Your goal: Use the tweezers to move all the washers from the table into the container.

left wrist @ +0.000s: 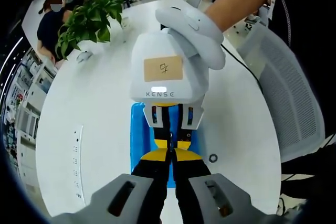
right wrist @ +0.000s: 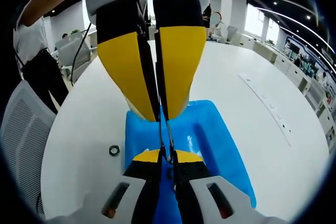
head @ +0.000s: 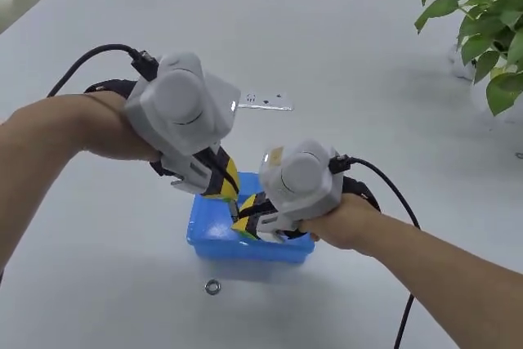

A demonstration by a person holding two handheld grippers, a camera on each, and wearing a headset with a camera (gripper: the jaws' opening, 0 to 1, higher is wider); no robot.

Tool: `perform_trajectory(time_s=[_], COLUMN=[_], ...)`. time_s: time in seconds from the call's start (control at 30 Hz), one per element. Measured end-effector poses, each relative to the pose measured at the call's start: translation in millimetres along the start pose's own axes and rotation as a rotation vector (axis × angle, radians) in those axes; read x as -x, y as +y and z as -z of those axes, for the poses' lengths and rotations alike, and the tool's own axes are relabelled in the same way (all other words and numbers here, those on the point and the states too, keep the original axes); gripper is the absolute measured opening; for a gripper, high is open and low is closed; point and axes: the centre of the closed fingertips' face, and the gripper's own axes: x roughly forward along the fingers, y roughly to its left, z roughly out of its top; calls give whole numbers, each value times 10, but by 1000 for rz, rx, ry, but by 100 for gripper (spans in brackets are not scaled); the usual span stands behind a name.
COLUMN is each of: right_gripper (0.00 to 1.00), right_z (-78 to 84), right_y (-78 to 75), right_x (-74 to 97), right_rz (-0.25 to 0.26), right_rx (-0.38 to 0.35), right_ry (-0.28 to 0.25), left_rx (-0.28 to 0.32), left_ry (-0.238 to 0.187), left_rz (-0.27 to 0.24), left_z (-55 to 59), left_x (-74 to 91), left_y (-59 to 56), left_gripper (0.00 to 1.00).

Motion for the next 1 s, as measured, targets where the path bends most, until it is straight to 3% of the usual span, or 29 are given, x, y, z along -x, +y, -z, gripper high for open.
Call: perform_trajectory(time_s=[1.0], right_gripper=[10], right_z=[-41], right_y=[16], right_x=[-17], right_rz=[0], right_rx=[7], right_ry=[3], left_rx=[-1], left_ry=[13], left_rz=[-9], left_z=[39], left_x=[50], left_y=[-25], left_gripper=[5])
